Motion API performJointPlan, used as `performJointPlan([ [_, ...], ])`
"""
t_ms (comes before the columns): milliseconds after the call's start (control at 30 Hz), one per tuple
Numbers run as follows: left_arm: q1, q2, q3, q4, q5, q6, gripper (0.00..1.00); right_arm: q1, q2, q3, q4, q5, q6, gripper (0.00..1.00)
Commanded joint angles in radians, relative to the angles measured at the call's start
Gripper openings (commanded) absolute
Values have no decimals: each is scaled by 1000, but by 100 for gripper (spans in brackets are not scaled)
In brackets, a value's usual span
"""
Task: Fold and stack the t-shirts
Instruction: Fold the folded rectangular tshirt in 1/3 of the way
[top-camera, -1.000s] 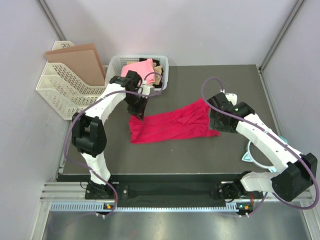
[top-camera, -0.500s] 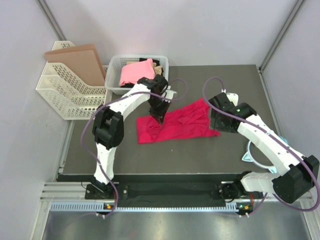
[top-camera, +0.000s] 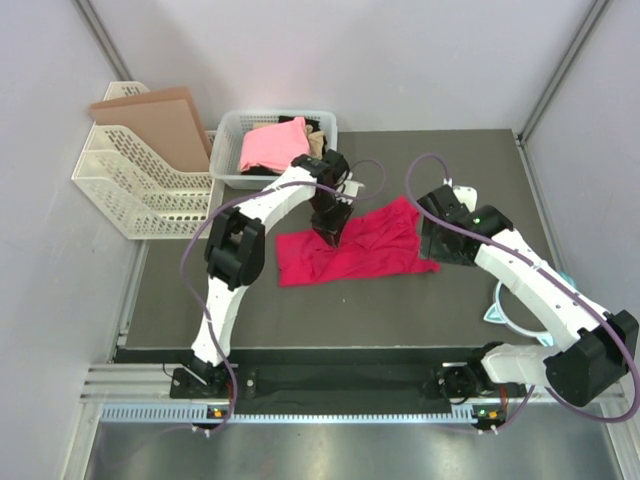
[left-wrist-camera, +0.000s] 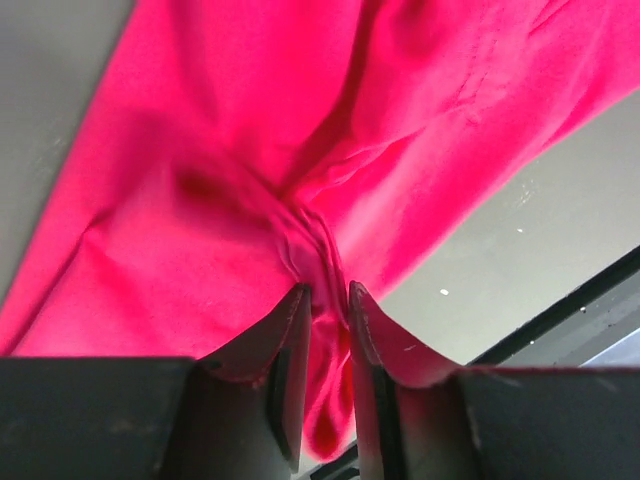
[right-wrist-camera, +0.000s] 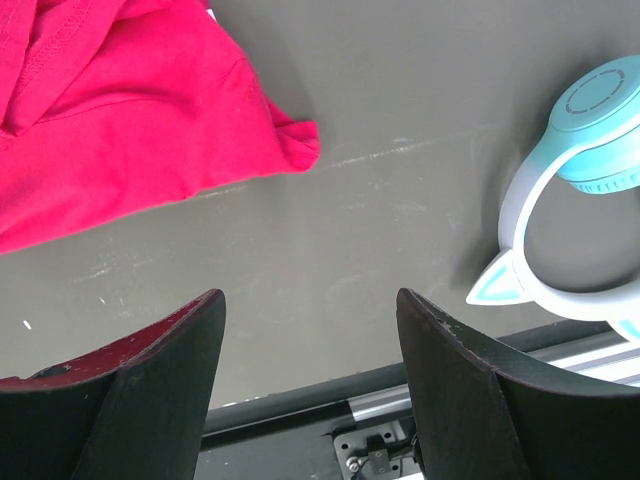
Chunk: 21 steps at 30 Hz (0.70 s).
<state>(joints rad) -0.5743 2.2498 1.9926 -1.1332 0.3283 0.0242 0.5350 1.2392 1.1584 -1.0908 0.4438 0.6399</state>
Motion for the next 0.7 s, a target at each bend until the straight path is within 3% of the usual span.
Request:
performJointPlan([
  [0, -53, -2, 72, -16, 29, -10, 28, 16, -9, -3, -9, 0, 21, 69],
  [100, -81, 1, 89, -26, 55, -13, 39, 16, -11, -6, -4, -5, 27, 70],
  [133, -85, 2, 95, -30, 63, -15, 49, 16, -14, -8, -3, -7, 29, 69],
  [233, -88, -2, 121, -45, 104, -10, 65, 17, -15, -11, -7, -8, 37, 70],
  [433, -10, -146, 56, -22, 138, -9, 66, 17, -21, -12, -14, -4, 40, 70],
  [567, 175, -350, -252, 73, 153, -21, 66, 17, -17, -16, -8, -2, 38, 70],
  [600, 259, -373, -303, 90, 178, -14, 65, 17, -18, -17, -4, -5, 37, 70],
  [667, 319, -416, -426, 85, 183, 31, 64, 19, -17, -17, 0, -4, 33, 70],
])
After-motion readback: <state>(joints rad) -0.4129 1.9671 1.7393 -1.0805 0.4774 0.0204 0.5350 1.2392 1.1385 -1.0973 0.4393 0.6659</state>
